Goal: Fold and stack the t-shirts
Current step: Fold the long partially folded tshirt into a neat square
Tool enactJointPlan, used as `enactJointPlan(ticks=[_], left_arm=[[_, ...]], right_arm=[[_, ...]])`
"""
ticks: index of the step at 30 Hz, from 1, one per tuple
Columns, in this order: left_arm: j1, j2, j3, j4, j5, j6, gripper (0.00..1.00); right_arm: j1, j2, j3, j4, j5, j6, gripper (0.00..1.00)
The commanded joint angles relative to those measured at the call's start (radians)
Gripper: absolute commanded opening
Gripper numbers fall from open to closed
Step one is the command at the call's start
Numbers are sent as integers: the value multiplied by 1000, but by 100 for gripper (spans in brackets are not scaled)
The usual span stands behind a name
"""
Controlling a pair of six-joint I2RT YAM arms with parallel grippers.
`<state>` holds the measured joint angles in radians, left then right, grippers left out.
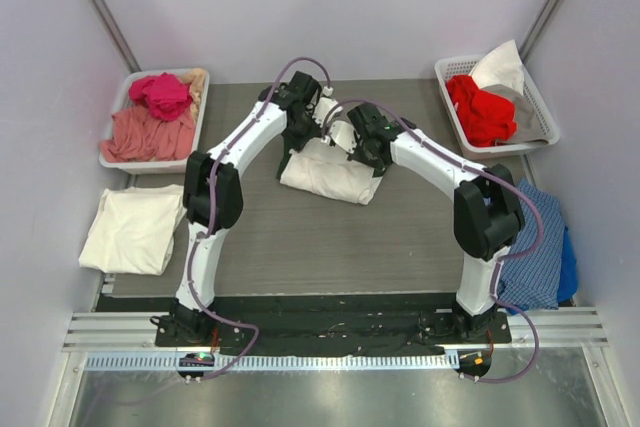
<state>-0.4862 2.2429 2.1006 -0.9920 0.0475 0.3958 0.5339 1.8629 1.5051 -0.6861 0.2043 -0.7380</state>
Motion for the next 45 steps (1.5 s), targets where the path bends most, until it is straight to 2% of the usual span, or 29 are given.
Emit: enactJointPlan(ticks=[1,4,11,13,15,17,21,22,26,29,38,45], left_arm=[[23,47,111,-17,-106,51,0],[24,89,170,-22,-118,60,1],[23,126,205,29,-150,61,18],[21,126,202,47,-164,58,20],[23,124,199,75,-172,51,25],[23,121,199,98,-172,43,35],[23,115,197,127,-181,32,40],[23,116,199,128,-182,31,45],[23,121,199,148,-196,32,48],[23,118,199,170,-204,32,50],[21,133,228,214,-239,35,54],[12,70,151,263,-181,0,54]], right_arm=[[-26,31,63,5,17,-23,1],[-34,59,87,7,15,-23,1],[-60,102,124,17,23,-24,1],[-66,110,133,20,30,-24,1],[-71,113,139,25,33,-23,6],[-72,116,142,31,43,-24,9],[-77,121,150,37,53,-23,20],[-80,119,150,40,55,-23,23],[-80,116,164,45,60,-18,39],[-78,117,179,45,72,-20,42],[-86,133,227,49,73,-9,43],[-86,154,233,77,14,40,43]])
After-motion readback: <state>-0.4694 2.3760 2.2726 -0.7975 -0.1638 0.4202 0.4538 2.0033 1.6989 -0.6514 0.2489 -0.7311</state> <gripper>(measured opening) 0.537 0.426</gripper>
